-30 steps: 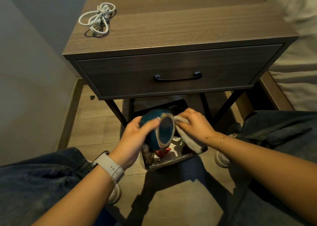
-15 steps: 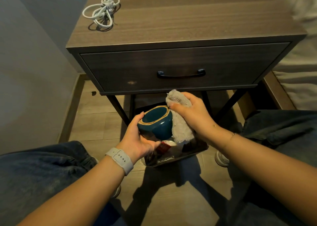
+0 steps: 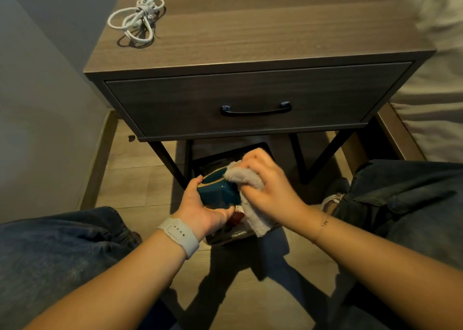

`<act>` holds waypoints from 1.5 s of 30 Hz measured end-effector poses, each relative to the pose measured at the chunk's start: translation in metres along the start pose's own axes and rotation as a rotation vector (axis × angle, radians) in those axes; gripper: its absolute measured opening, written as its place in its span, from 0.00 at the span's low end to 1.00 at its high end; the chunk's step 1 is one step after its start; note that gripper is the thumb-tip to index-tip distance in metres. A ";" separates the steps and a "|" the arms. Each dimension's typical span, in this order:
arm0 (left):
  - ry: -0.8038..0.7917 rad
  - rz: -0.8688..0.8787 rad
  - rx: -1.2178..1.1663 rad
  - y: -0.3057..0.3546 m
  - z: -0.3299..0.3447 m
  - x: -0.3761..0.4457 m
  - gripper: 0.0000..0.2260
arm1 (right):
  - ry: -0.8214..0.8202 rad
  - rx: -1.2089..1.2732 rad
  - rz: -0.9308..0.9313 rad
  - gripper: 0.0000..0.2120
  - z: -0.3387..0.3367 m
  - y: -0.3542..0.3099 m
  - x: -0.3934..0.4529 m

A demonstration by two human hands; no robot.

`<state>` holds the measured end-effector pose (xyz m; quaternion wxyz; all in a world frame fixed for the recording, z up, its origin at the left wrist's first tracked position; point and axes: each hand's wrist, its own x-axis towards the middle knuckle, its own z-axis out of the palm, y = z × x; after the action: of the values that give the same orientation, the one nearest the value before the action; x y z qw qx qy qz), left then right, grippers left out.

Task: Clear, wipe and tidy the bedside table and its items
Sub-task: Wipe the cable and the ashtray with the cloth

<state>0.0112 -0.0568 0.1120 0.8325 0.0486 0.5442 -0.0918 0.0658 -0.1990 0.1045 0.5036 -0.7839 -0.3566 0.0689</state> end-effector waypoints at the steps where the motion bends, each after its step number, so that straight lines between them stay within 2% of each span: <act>1: 0.002 0.002 -0.018 0.002 0.000 0.000 0.26 | -0.093 -0.031 -0.050 0.11 0.003 0.000 -0.007; 3: -0.031 0.019 -0.024 0.008 0.004 -0.003 0.26 | -0.267 -0.102 -0.079 0.11 0.001 0.003 -0.014; 5: -0.045 0.071 0.003 0.015 0.006 -0.005 0.26 | -0.313 -0.123 -0.027 0.10 -0.011 0.009 -0.011; 6: -0.045 0.107 0.012 0.017 0.006 -0.005 0.25 | -0.276 -0.111 0.012 0.10 -0.018 0.011 -0.008; 9: -0.029 0.170 0.011 0.018 0.005 -0.005 0.23 | -0.028 -0.087 0.032 0.10 -0.030 0.007 0.004; 11: -0.034 0.141 0.015 0.014 0.004 -0.005 0.20 | 0.044 -0.158 -0.039 0.12 -0.019 0.000 0.009; 12: -0.034 0.115 0.032 0.011 0.005 -0.005 0.20 | 0.020 -0.228 -0.095 0.14 -0.010 -0.001 0.008; 15: -0.024 0.064 0.057 0.010 0.008 -0.006 0.20 | -0.158 -0.502 -0.275 0.18 0.010 0.012 -0.007; 18: 0.052 0.187 0.068 0.014 0.012 -0.009 0.20 | -0.279 -0.716 -0.382 0.20 0.000 0.029 -0.015; 20: 0.044 0.241 0.072 0.015 0.015 -0.011 0.19 | -0.213 -0.742 -0.425 0.17 -0.006 0.026 -0.010; 22: -0.016 0.197 0.022 0.015 0.017 -0.010 0.18 | -0.134 -0.686 -0.476 0.15 -0.002 0.022 -0.002; 24: -0.079 0.119 -0.011 0.013 0.017 -0.009 0.18 | -0.133 -0.664 -0.514 0.16 0.008 0.024 -0.001; 26: -0.088 0.106 0.021 0.013 0.017 -0.006 0.18 | -0.197 -0.674 -0.493 0.17 0.008 0.034 -0.006; 28: -0.042 0.166 0.085 0.016 0.019 -0.005 0.18 | -0.271 -0.737 -0.424 0.20 -0.005 0.043 -0.012; 30: -0.074 0.230 0.140 0.020 0.025 -0.007 0.14 | -0.255 -0.756 -0.301 0.18 -0.021 0.041 -0.011; 32: -0.134 0.304 0.334 0.020 0.027 -0.006 0.12 | -0.092 -0.607 -0.092 0.14 -0.033 0.030 -0.004; 33: -0.131 0.389 0.527 0.017 0.026 -0.004 0.13 | 0.002 -0.502 0.027 0.11 -0.037 0.025 0.001; 35: -0.099 0.659 1.064 0.012 0.019 0.001 0.11 | 0.082 -0.348 0.341 0.07 -0.045 0.020 0.015; 37: -0.096 0.984 1.661 0.010 0.005 0.007 0.10 | 0.057 -0.041 0.699 0.02 -0.047 0.022 0.024; 38: -0.108 1.132 1.901 0.011 -0.002 0.011 0.11 | 0.056 0.120 0.831 0.04 -0.044 0.023 0.026; 40: -0.158 1.353 2.208 0.007 -0.011 0.011 0.13 | 0.015 0.324 0.938 0.09 -0.036 0.025 0.027; 41: -0.189 1.425 2.288 0.004 -0.013 0.010 0.13 | -0.034 0.356 0.943 0.16 -0.031 0.027 0.027; 43: -0.241 1.553 2.371 0.000 -0.018 0.010 0.13 | -0.139 0.313 0.944 0.26 -0.024 0.027 0.026; 45: -0.268 1.649 2.428 0.001 -0.023 0.010 0.12 | -0.234 0.221 0.971 0.27 -0.021 0.025 0.024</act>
<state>-0.0052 -0.0532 0.0933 0.1415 0.9821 -0.1246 0.0039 0.1058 -0.2055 0.0997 0.4501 -0.7883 0.0040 0.4195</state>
